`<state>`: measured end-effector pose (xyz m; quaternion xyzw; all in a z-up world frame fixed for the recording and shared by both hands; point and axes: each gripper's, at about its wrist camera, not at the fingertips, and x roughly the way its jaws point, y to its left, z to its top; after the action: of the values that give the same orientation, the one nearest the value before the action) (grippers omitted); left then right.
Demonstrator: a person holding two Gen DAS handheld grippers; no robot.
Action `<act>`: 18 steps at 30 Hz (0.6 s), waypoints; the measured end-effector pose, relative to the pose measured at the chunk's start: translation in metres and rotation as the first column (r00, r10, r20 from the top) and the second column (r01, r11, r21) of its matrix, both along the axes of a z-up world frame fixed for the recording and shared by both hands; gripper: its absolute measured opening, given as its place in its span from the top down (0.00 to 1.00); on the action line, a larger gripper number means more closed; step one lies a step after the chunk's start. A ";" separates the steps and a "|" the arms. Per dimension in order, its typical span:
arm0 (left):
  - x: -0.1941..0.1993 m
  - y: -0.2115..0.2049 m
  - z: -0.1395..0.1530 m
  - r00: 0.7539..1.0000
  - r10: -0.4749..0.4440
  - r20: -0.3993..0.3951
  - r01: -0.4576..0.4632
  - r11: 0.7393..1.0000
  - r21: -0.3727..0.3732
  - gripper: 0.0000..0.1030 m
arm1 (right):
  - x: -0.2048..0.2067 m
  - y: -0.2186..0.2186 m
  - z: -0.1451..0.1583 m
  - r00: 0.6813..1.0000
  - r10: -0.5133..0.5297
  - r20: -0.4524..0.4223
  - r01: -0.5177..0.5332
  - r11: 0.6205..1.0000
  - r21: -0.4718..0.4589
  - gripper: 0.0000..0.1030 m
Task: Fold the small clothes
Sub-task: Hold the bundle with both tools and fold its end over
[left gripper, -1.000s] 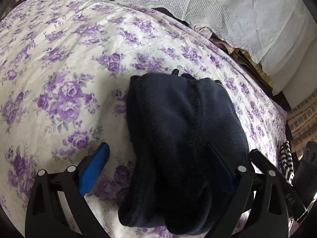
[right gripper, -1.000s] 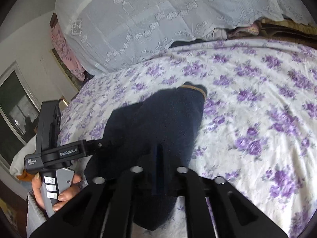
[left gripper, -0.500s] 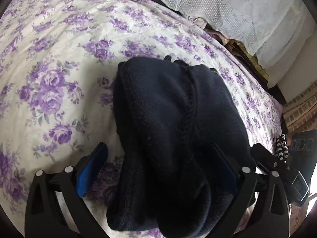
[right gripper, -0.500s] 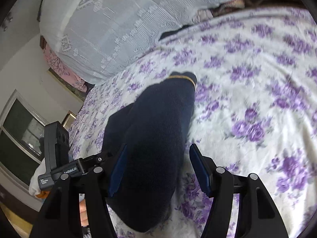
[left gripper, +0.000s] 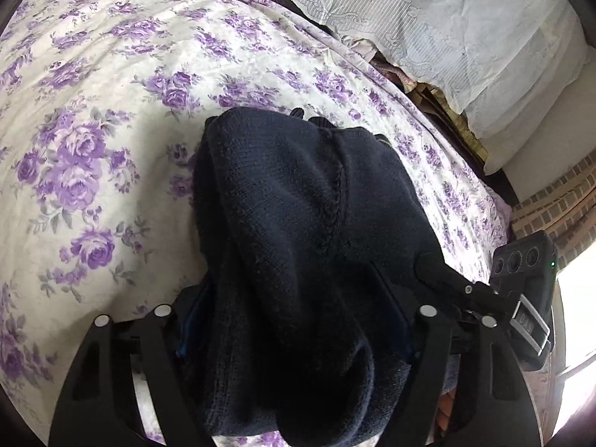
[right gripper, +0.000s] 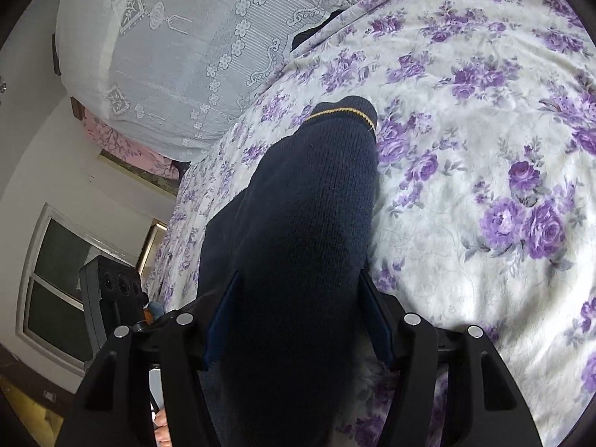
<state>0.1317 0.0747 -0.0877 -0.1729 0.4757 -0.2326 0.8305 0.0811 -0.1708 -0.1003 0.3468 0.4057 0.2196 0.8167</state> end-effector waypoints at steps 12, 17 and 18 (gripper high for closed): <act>-0.001 -0.005 0.001 1.000 -0.003 0.003 0.003 1.000 0.010 0.31 | -0.007 0.000 0.007 0.999 0.002 0.035 0.000 0.998 -0.066 0.45; 0.005 0.001 -0.007 0.999 0.004 -0.037 -0.005 0.999 -0.041 0.27 | -0.002 -0.003 -0.001 1.000 0.004 0.022 -0.003 1.000 -0.026 0.43; 0.003 -0.002 -0.005 1.000 0.000 -0.025 -0.001 1.000 -0.025 0.30 | -0.003 -0.001 0.000 1.000 0.003 0.031 -0.002 0.999 -0.037 0.43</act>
<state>0.1345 0.0725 -0.0931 -0.1865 0.4830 -0.2363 0.8223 0.0777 -0.1720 -0.1003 0.3277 0.3973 0.2184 0.8289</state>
